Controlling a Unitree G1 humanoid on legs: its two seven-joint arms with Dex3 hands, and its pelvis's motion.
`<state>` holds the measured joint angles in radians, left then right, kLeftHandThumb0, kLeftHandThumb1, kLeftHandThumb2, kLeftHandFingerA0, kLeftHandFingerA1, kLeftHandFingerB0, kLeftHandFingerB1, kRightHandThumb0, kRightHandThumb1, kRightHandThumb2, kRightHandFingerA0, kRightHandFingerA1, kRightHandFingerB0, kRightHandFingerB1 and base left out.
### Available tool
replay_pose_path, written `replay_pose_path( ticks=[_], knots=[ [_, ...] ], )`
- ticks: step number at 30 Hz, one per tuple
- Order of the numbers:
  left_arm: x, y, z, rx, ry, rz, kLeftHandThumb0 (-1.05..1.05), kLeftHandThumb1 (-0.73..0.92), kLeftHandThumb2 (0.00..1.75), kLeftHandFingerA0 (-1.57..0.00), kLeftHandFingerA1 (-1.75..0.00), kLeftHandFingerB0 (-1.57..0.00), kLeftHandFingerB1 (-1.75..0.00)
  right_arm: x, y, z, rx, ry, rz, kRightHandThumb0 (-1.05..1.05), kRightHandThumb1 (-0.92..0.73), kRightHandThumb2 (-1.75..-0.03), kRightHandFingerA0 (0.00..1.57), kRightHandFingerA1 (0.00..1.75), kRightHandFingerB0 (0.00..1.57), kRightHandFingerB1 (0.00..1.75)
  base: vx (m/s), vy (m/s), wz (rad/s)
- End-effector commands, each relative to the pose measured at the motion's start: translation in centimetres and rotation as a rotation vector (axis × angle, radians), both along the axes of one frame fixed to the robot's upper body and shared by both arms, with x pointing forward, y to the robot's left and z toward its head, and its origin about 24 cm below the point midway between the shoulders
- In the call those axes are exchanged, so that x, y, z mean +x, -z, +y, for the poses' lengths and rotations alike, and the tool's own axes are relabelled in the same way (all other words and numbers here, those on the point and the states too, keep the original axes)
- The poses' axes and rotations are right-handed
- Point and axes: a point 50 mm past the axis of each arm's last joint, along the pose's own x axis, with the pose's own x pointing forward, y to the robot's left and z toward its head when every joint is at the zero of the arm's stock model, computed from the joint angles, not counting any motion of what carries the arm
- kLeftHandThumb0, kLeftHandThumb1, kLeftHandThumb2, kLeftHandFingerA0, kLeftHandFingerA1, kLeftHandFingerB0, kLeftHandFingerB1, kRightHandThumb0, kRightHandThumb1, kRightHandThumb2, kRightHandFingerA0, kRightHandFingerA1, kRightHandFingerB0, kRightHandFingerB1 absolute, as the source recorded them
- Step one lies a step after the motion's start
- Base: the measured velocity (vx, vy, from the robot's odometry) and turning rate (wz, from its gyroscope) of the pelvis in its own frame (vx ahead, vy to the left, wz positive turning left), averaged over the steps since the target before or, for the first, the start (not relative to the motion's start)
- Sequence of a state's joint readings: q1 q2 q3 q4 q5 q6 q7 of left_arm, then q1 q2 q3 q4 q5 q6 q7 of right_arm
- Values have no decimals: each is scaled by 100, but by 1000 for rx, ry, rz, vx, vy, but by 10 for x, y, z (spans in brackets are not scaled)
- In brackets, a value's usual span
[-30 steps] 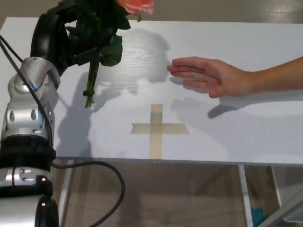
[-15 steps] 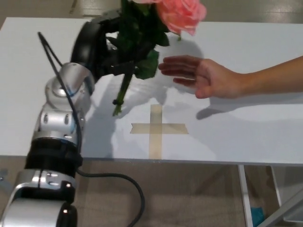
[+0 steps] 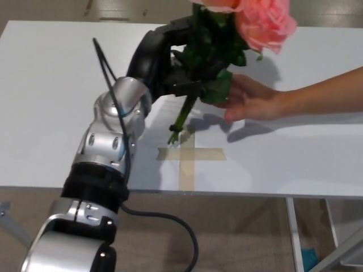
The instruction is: Use the left hand to pick up the rose and passes it to a human.
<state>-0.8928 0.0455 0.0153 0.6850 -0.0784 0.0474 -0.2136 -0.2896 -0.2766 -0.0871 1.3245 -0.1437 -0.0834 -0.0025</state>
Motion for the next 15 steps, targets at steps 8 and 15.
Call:
replay_pose_path(
  ticks=[8,15],
  knots=[
    [-1,-7,-28,-10,39,0,-18,79,73,-97,-145,-78,-114,1,0,1,15,11,1,-55,-80,-64,62,54,46,37,0,0,0],
    [-2,-11,-48,-10,62,-16,-17,80,73,-94,-144,-77,-113,4,0,4,19,8,-3,-54,-80,-64,62,54,46,36,0,0,0]
  ],
)
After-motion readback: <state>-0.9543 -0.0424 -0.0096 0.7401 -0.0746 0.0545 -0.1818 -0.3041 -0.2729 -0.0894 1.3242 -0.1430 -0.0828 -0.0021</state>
